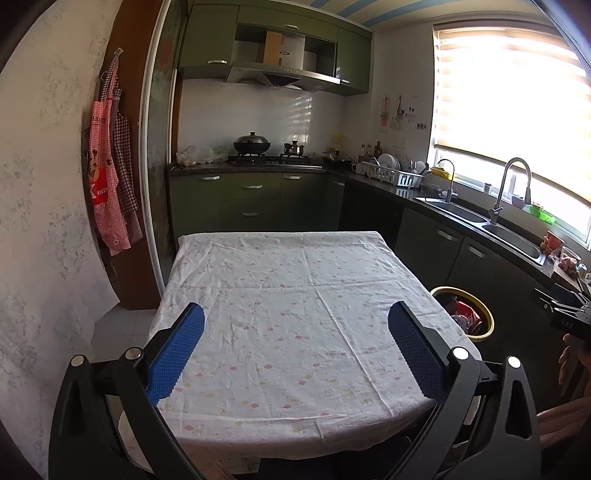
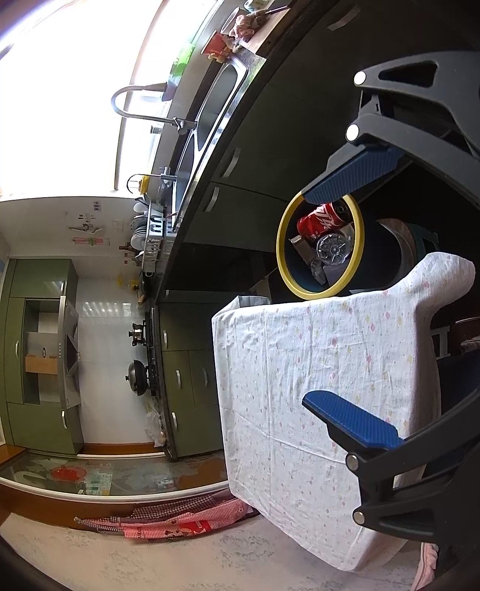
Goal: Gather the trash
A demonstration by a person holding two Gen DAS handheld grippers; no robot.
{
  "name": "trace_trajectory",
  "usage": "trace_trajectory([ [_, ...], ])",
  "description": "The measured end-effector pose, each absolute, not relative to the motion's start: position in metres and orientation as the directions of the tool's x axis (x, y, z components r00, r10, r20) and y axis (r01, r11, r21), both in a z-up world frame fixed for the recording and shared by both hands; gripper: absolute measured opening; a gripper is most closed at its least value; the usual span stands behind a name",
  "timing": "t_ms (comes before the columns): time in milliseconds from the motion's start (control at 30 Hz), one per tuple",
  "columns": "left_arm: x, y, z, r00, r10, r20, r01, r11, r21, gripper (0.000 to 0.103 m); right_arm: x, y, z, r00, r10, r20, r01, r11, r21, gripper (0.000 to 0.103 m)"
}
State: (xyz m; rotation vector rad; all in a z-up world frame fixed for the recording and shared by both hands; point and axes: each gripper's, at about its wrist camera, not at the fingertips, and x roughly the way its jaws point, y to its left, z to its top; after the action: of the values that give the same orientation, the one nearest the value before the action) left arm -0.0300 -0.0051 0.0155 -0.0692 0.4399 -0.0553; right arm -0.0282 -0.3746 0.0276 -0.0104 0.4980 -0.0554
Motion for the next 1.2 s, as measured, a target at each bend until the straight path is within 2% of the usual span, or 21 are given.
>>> trace_trajectory([
  [1200,-0.0234,-0.0083,0.0081,0.889,-0.086,-0.45,0.057,0.995,-0.076,0.098,-0.0214,-0.3746,0.0198,0.869,-0.048,-0.493,0.051,0.999,-0.008,0.096],
])
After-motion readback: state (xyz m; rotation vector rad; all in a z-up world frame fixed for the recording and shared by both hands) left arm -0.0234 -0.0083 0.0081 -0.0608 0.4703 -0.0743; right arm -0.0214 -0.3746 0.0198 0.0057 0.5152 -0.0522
